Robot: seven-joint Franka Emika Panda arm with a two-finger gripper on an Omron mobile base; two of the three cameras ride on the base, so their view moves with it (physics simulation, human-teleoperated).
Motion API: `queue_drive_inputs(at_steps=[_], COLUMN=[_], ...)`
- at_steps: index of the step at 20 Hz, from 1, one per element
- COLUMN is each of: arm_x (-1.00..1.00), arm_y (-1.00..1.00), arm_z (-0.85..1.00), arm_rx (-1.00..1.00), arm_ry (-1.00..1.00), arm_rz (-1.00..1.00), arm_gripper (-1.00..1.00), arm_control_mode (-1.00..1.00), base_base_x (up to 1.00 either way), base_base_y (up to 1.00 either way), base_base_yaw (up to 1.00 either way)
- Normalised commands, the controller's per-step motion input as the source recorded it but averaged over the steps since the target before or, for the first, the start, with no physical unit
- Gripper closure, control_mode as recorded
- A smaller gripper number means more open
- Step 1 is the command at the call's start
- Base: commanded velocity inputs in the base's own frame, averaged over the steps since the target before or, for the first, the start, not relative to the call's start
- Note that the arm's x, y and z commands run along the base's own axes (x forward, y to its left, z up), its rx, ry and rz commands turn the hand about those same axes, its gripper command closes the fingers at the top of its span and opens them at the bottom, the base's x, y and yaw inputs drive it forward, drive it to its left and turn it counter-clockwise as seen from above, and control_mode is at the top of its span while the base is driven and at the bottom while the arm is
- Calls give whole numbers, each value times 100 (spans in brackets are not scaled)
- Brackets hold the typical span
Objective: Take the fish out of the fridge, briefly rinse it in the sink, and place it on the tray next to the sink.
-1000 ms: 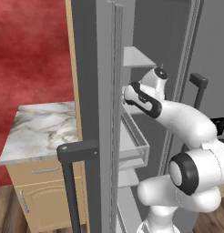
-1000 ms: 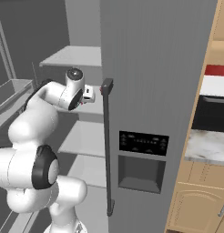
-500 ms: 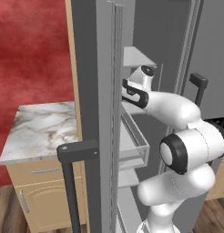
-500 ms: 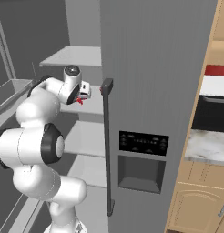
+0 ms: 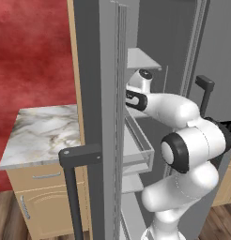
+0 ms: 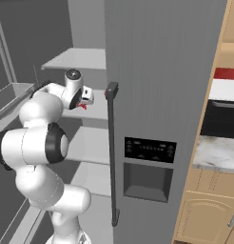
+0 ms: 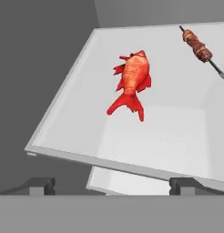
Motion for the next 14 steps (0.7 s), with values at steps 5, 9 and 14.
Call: queue_drive_inputs(at_steps=[5,9,14], arm_x=[48,64,56], arm_y=[2,15,10], arm_z=[-10,-5,-17], arm_rx=[-1,-3,-3], arm_ry=[0,1,4], arm_rz=[-1,-5,-5], arm_gripper=[-100,-100,-100], arm_control_mode=[-100,-100,-100], base_base_x=[0,0,0], base_base_y=[0,0,0], base_base_yaw=[0,0,0])
